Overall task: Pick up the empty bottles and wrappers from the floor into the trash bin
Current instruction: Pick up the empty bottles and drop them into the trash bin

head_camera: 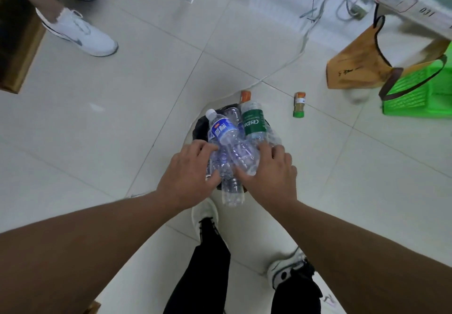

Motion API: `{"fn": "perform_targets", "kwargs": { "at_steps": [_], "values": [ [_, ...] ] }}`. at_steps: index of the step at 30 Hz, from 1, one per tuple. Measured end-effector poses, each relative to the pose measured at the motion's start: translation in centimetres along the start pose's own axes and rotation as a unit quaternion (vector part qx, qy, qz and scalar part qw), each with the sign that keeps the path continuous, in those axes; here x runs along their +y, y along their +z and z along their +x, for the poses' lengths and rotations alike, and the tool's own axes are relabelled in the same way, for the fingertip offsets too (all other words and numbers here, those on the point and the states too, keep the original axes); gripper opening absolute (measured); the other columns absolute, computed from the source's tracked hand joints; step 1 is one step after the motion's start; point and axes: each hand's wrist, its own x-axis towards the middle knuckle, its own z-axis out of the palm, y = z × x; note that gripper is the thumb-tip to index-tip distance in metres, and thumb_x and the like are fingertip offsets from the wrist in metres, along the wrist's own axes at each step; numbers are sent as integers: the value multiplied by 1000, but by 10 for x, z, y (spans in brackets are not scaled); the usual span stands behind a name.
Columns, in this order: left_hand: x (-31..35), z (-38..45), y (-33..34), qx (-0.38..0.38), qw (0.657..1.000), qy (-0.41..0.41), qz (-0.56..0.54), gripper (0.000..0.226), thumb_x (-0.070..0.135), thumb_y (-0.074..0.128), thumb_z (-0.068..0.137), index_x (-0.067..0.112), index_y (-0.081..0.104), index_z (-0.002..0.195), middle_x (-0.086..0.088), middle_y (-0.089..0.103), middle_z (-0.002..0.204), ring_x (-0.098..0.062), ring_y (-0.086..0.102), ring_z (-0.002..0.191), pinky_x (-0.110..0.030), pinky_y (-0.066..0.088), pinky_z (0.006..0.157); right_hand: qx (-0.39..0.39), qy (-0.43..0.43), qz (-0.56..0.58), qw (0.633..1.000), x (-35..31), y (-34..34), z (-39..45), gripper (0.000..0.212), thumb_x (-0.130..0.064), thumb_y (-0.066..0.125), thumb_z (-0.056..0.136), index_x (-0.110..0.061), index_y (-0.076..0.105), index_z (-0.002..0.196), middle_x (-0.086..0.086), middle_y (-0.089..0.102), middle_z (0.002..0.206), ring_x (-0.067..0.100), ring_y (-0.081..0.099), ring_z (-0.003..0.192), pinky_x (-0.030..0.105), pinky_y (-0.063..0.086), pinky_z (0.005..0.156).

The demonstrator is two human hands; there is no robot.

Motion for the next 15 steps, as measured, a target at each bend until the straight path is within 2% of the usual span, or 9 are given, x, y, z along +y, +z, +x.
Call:
{"fn": "perform_targets", "kwargs": {
  "at_steps": [4, 9, 15],
  "values": [
    [9, 11, -3, -1, 1000, -5, 8, 58, 47, 60, 94, 32, 45, 147, 5, 47, 143, -19, 51, 120, -44, 48, 99, 5, 2, 26, 1000, 16, -8, -6, 93, -95, 50, 75, -32, 45, 143, 3, 53, 135, 28, 51, 126, 54, 51, 97],
    [18, 21, -3, -21, 999, -12, 32, 62, 49, 58, 94, 32, 43, 152, 2, 44, 154, -25, 49, 130, -48, 48, 105, 17, 29, 62, 997, 40, -17, -14, 83, -92, 53, 74, -37, 47, 135, -2, 52, 126, 27, 52, 118, 51, 51, 92],
    [29, 28, 6, -27, 998, -44, 47, 60, 52, 56, 95, 36, 40, 152, -1, 36, 164, -30, 46, 138, -52, 46, 109, -4, 55, 64, 996, 90, -33, -31, 91, -93, 49, 76, -36, 45, 147, -2, 50, 134, 23, 50, 124, 49, 50, 98]
  ]
}}
